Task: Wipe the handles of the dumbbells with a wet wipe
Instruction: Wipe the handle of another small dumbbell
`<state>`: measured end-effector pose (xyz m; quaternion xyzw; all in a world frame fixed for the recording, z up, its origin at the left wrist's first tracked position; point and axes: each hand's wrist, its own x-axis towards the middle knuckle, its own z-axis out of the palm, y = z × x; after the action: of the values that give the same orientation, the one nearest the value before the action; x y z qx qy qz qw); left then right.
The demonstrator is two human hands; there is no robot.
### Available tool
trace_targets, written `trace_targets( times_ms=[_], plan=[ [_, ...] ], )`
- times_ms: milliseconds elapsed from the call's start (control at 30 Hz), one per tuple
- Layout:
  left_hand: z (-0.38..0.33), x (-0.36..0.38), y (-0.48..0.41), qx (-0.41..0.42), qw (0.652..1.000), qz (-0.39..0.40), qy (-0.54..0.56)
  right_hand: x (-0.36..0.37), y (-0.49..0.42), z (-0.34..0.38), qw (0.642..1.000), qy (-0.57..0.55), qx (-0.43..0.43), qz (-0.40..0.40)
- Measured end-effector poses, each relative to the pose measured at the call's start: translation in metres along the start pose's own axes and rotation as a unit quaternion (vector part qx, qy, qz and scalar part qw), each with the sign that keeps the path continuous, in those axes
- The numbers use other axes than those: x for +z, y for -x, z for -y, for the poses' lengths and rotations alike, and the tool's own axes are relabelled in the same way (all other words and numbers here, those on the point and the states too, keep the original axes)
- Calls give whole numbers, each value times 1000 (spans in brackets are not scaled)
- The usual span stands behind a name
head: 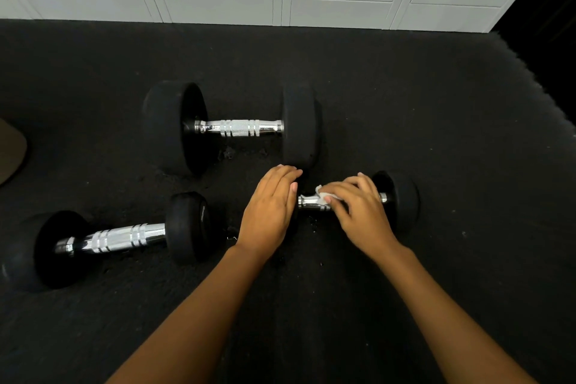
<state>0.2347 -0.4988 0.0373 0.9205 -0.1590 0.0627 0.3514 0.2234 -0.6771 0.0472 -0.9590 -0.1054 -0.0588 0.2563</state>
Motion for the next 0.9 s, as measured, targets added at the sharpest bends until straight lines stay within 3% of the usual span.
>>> trace_targets(
  times_ms=[67, 133, 267, 333, 467, 533, 733, 900],
  plan=[
    [0, 0, 0, 2, 1000, 0, -1, -5, -7, 1, 998, -25, 49, 19],
    [0, 0, -1, 3, 1000, -1, -5, -9, -24, 1, 991, -17, 96, 91],
    [0, -2, -1, 8, 1000, 3, -14, -5, -55, -4, 972, 26, 97, 214],
    [0, -2, -1, 9, 1000, 3, -13, -3, -50, -5, 980, 21, 86, 181],
    [-1, -1, -1, 6, 1000, -3, -8, -1, -8, 6, 1000, -10, 16, 2],
    [-1, 0, -1, 4, 1000, -1, -9, 4, 9, 4, 998, 20, -34, -46],
    [-3, -1, 0, 3, 1000, -2, -14, 19, 18, 3, 992, 23, 7, -126],
    [-3, -1, 1, -2, 1000, 2, -17, 37, 44, 2, 985, 80, -72, -138]
  ],
)
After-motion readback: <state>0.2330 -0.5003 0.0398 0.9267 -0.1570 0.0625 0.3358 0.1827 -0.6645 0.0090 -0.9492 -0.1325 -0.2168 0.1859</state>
